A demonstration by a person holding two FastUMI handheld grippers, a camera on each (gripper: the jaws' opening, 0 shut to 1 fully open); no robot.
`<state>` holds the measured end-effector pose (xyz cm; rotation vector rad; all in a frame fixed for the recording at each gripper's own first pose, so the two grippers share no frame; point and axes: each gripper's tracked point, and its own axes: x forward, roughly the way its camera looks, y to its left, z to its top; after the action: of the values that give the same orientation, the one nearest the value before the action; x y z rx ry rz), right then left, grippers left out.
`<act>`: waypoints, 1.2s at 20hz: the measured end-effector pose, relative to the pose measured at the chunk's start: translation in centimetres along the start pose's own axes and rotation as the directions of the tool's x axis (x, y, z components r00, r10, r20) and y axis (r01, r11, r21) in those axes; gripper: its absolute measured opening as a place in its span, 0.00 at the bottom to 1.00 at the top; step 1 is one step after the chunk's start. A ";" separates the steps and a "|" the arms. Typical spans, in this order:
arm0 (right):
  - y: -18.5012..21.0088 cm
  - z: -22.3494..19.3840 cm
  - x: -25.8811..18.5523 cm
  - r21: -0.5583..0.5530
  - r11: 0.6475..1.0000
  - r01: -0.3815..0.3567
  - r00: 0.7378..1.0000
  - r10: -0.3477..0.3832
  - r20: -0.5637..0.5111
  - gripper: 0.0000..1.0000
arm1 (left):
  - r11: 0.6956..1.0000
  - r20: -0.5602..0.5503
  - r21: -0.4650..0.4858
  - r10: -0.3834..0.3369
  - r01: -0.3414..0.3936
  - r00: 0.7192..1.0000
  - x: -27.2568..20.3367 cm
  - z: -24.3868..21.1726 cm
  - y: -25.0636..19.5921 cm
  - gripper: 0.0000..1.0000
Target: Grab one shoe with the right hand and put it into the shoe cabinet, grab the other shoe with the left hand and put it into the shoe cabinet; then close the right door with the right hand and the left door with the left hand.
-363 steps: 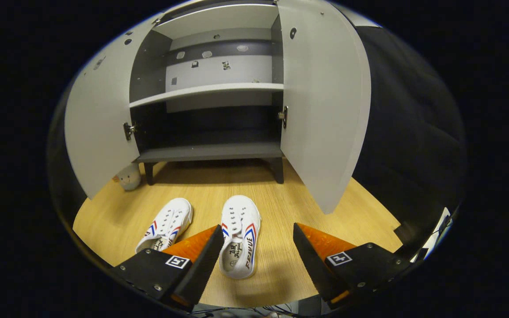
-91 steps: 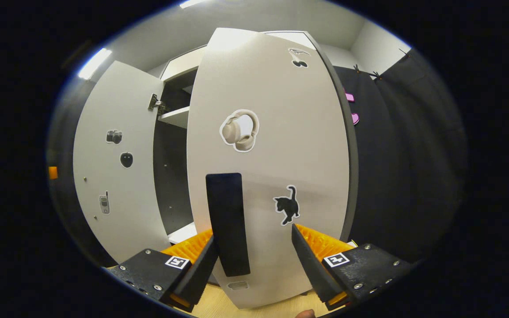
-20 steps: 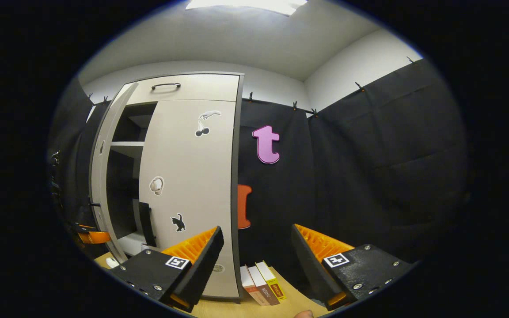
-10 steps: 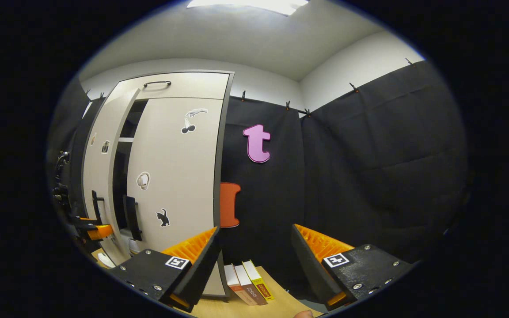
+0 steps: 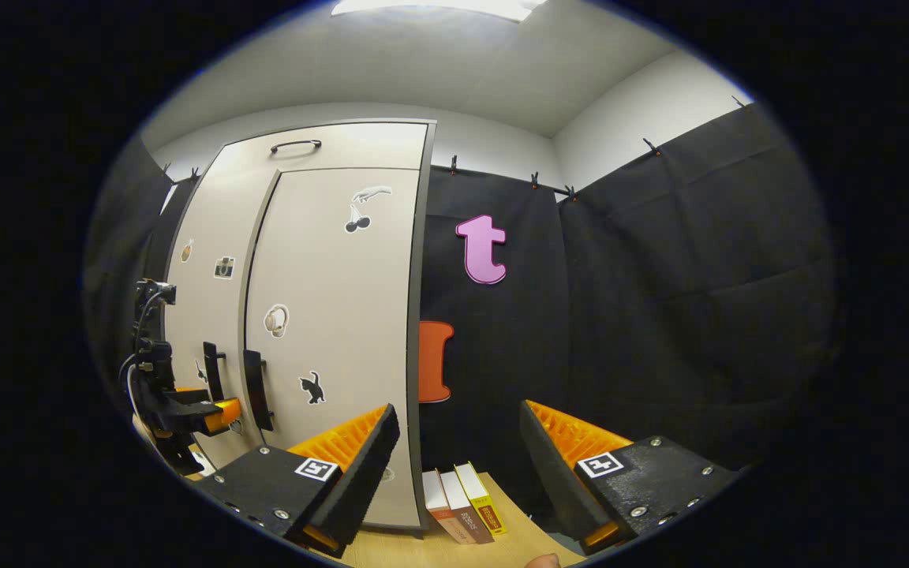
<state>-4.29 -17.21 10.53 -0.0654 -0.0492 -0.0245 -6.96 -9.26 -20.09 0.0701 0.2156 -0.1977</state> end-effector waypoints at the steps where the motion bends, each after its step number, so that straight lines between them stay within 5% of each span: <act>1: 0.4 0.1 0.1 0.002 1.000 -0.013 1.000 0.013 -0.007 0.94 | 1.000 -0.015 0.000 0.009 -0.009 1.000 -0.2 0.1 0.0 0.97; 6: 0.9 2.5 0.1 -0.016 0.999 -0.050 0.999 0.050 0.006 0.94 | 1.000 -0.042 -0.019 -0.014 0.013 0.999 -4.0 2.6 0.4 0.99; 13: 1.2 5.9 -0.3 -0.038 0.995 -0.097 0.995 0.098 0.020 0.91 | 1.000 0.093 -0.011 -0.011 0.012 0.996 -12.7 12.4 5.4 0.99; 24: 5.8 11.2 -2.2 -0.093 0.972 -0.214 0.971 0.222 0.083 0.94 | 0.963 0.246 0.078 0.232 -0.258 0.941 -26.1 20.9 21.5 0.98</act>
<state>-6.87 -10.66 21.23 -0.1549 -0.1341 0.1971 -23.34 14.79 7.00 0.1800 -0.0420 0.0325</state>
